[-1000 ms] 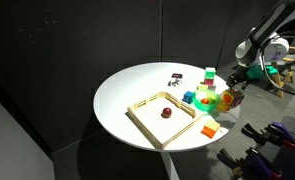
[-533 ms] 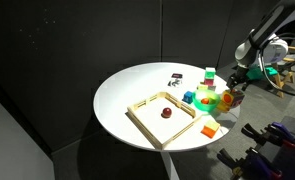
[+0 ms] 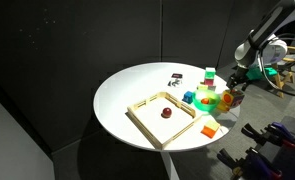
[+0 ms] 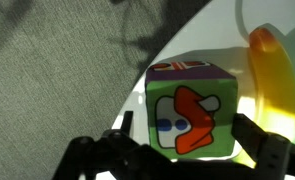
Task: Put the soft orange block on the tray
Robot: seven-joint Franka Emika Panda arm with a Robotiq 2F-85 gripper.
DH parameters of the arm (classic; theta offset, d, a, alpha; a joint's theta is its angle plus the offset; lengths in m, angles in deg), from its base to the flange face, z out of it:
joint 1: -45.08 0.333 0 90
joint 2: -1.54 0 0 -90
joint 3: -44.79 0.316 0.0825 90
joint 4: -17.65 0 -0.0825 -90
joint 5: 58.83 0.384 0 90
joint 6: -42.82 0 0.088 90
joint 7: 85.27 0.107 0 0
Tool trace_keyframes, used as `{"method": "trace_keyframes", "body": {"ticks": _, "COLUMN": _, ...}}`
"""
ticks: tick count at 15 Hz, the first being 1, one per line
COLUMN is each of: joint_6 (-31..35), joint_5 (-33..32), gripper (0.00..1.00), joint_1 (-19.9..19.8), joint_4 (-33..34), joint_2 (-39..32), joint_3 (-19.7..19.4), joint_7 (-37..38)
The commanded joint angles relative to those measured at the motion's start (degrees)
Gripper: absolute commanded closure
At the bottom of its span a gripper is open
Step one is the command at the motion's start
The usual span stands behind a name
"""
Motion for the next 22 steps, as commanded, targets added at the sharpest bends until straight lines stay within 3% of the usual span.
{"method": "trace_keyframes", "body": {"ticks": 1, "joint_6": 0.57, "joint_5": -0.6, "gripper": 0.0, "joint_1": -1.37, "joint_4": 1.02, "joint_2": -0.97, "joint_3": 0.75, "joint_7": -0.84}}
{"method": "trace_keyframes", "body": {"ticks": 8, "joint_6": 0.59, "joint_5": -0.69, "gripper": 0.0, "joint_1": -1.33, "joint_4": 1.28, "joint_2": -1.67, "joint_3": 0.75, "joint_7": -0.67}}
{"method": "trace_keyframes", "body": {"ticks": 9, "joint_6": 0.52, "joint_5": -0.64, "gripper": 0.16, "joint_1": -1.38, "joint_4": 1.31, "joint_2": -1.7, "joint_3": 0.8, "joint_7": -0.76}}
{"method": "trace_keyframes", "body": {"ticks": 10, "joint_6": 0.49, "joint_5": -0.64, "gripper": 0.25, "joint_1": -1.37, "joint_4": 1.33, "joint_2": -1.68, "joint_3": 0.79, "joint_7": -0.71}}
{"method": "trace_keyframes", "body": {"ticks": 14, "joint_6": 0.45, "joint_5": -0.64, "gripper": 0.57, "joint_1": -1.39, "joint_4": 1.38, "joint_2": -1.59, "joint_3": 0.82, "joint_7": -0.79}}
{"method": "trace_keyframes", "body": {"ticks": 19, "joint_6": -0.8, "joint_5": -1.7, "gripper": 0.87, "joint_1": -0.46, "joint_4": 0.94, "joint_2": 0.34, "joint_3": -0.22, "joint_7": 0.74}}
{"method": "trace_keyframes", "body": {"ticks": 22, "joint_6": -1.81, "joint_5": -3.23, "gripper": 0.93, "joint_1": 0.34, "joint_4": 0.5, "joint_2": 1.48, "joint_3": -1.12, "joint_7": 1.85}}
